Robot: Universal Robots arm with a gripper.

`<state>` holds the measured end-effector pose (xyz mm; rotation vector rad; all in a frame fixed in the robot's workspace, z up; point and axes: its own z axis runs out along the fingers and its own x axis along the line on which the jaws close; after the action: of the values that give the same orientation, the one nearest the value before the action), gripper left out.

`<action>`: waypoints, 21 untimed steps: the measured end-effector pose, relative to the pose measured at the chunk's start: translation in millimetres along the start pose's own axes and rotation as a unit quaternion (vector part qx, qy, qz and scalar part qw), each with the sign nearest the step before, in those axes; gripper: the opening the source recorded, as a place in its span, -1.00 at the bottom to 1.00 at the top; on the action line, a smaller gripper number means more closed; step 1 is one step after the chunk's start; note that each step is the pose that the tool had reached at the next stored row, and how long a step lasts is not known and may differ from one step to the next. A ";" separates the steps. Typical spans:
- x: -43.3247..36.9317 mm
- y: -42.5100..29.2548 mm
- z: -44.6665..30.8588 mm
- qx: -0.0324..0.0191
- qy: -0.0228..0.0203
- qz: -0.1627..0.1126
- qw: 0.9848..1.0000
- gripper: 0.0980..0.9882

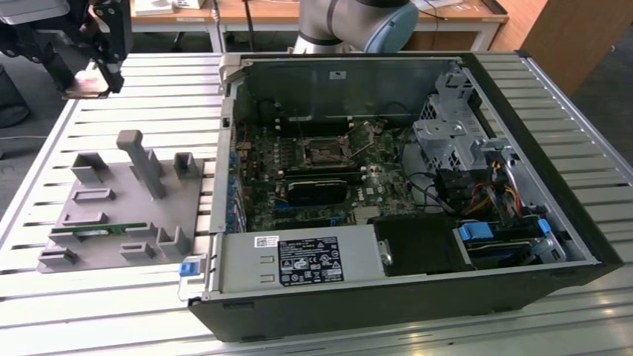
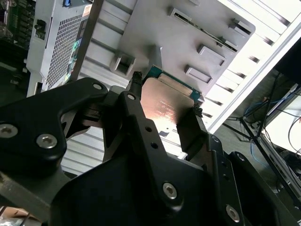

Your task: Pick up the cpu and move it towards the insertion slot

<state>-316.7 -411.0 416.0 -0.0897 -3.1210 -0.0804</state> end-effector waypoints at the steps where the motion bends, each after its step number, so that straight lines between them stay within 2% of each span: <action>1: -1.0 0.1 0.0 0.000 0.000 0.000 1.000 0.00; 21: -23.4 1.4 -0.4 0.000 0.000 0.000 1.000 0.00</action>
<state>-293.2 -411.0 416.0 -0.0897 -3.1210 -0.0804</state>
